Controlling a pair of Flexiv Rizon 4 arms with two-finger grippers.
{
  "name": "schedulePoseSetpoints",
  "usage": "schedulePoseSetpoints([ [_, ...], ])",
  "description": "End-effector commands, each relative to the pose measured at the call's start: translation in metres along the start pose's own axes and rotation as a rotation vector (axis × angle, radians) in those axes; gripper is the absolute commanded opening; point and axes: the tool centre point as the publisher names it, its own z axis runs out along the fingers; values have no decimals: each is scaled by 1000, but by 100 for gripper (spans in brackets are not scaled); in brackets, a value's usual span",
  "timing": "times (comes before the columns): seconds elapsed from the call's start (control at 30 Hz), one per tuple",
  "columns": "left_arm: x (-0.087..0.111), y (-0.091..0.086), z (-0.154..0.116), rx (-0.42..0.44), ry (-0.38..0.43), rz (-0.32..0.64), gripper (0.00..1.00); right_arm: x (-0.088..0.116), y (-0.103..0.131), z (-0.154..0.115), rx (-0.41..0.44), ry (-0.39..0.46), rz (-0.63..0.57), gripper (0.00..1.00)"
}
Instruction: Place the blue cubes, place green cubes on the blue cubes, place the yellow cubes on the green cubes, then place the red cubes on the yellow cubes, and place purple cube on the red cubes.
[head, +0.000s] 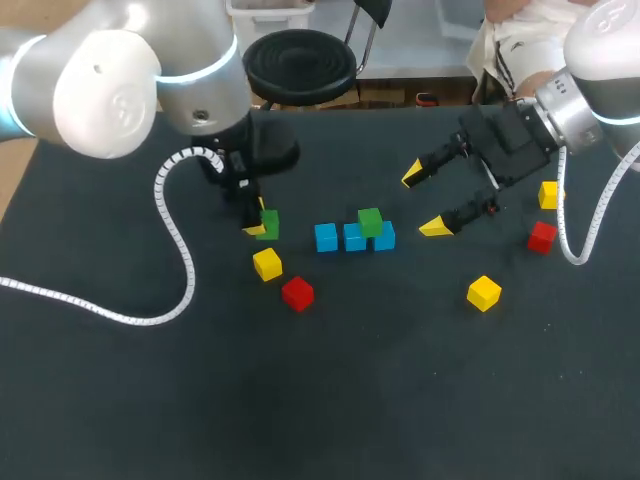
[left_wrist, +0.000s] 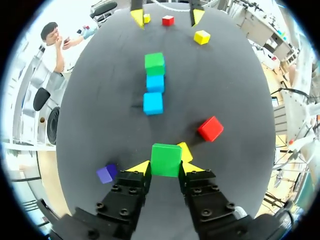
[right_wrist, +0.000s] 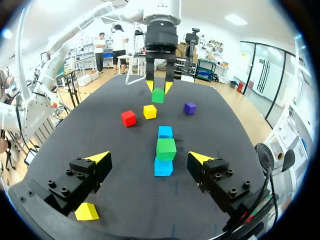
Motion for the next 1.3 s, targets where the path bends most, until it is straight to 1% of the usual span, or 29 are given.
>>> schedulePoseSetpoints([
  [0.03,-5,-8,-5,-10,-19,15,0,0,0,0,1,-1,-1,100],
  [0.17,-10,-16,-6,-6,-51,28,0,0,0,0,1,-1,-1,100],
  [0.97,-10,-16,-6,-6,-51,28,0,0,0,0,1,-1,-1,100],
  [1.03,-16,-20,-11,-18,-53,36,0,0,0,0,1,-1,-1,100],
  [1.13,-20,-23,-20,-24,-53,7,0,0,0,0,1,-1,-1,100],
  [1.3,-25,-30,-29,-23,-12,-21,0,0,0,0,1,-1,-1,100],
])
